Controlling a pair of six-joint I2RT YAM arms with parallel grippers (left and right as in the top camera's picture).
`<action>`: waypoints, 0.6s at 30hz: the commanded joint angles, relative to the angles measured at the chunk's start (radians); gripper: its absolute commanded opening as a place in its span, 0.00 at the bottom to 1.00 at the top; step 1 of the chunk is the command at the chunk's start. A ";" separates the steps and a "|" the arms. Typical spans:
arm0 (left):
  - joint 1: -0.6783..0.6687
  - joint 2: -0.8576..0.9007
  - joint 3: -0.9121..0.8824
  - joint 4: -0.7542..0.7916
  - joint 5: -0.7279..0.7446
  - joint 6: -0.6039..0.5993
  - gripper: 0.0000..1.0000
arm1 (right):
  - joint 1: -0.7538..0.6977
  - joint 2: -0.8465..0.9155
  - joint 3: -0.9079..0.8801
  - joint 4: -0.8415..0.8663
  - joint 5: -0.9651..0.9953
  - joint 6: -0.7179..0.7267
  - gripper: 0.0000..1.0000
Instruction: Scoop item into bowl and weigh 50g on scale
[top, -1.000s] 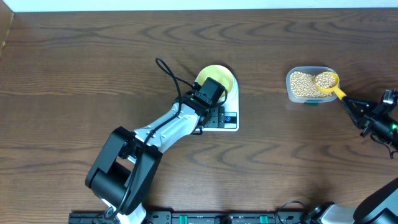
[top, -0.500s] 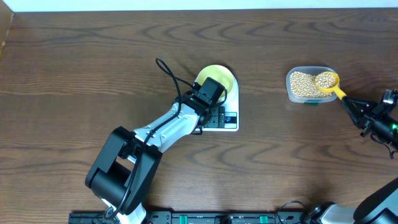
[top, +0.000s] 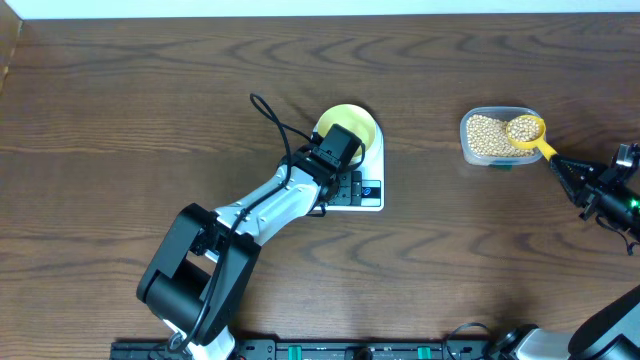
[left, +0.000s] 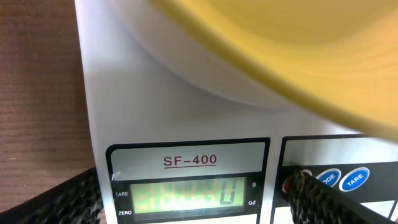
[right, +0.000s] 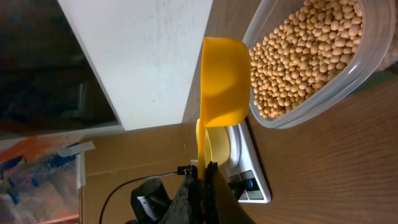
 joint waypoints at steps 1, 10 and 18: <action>-0.006 -0.006 0.001 -0.002 0.024 0.014 0.94 | -0.011 0.005 -0.006 0.004 -0.036 0.005 0.01; -0.006 -0.085 0.001 -0.006 0.025 0.014 0.94 | -0.011 0.005 -0.006 0.005 -0.036 0.005 0.01; -0.006 -0.128 0.000 -0.022 0.024 0.014 0.94 | -0.011 0.005 -0.006 0.008 -0.035 0.005 0.01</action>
